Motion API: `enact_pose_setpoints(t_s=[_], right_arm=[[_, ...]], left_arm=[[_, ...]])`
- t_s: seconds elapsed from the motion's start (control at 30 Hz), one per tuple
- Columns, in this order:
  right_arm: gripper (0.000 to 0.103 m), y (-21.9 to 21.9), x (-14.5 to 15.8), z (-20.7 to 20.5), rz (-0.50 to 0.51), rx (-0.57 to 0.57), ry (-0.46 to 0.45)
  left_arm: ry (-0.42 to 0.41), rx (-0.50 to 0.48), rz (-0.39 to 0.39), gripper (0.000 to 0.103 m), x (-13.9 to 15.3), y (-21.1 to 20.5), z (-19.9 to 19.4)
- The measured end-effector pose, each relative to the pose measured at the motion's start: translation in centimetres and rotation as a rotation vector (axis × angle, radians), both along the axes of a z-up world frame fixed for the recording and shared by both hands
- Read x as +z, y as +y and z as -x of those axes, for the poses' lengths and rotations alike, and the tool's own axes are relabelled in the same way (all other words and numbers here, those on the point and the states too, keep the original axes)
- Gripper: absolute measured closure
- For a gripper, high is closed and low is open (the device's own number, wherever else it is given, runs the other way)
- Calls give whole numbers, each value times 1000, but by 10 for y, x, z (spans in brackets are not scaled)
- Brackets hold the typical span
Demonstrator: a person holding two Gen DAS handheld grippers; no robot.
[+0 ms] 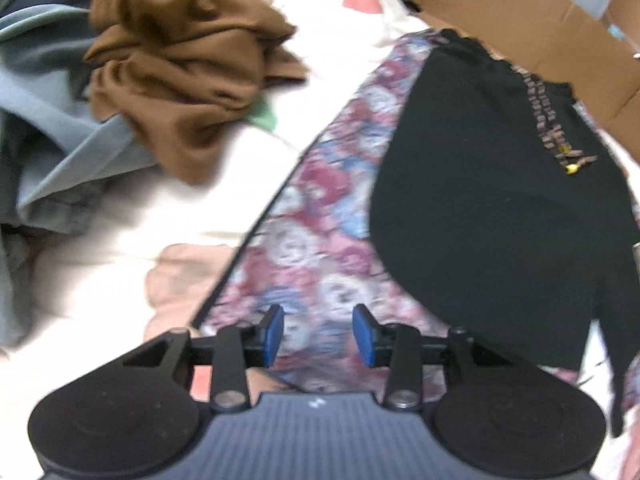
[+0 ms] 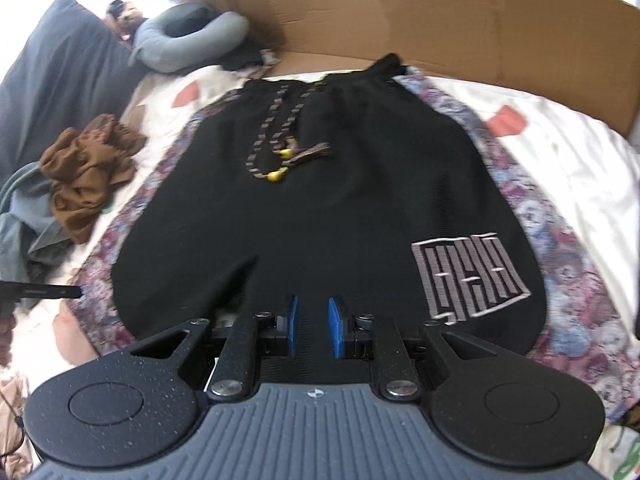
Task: Fold clothes
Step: 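Open both grippers and release the pants flat on the duvet, then grasp the floral-lined leg edge of the black pants with both grippers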
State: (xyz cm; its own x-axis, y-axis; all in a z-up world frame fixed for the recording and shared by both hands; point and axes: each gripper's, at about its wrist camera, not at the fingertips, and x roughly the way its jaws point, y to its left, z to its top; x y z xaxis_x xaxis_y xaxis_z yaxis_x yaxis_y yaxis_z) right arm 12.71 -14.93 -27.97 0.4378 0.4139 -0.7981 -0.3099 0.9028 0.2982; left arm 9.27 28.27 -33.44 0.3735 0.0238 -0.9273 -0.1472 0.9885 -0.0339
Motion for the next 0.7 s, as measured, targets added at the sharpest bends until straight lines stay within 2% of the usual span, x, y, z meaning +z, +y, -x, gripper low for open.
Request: enact_pose_setpoints(t_s=[0.13, 0.37, 0.63, 0.7], right_arm=[[84, 6, -6, 4, 0, 23, 21], [84, 12, -18, 11, 3, 49, 61], [84, 34, -28, 20, -7, 122, 104], [84, 38, -29, 22, -5, 135, 111]], left_arm=[[-4, 19, -70, 61, -4, 16, 3], [7, 28, -135, 58, -20, 34, 8], [-33, -60, -182, 59, -29, 32, 12], [-40, -87, -197, 63, -28, 27, 14]])
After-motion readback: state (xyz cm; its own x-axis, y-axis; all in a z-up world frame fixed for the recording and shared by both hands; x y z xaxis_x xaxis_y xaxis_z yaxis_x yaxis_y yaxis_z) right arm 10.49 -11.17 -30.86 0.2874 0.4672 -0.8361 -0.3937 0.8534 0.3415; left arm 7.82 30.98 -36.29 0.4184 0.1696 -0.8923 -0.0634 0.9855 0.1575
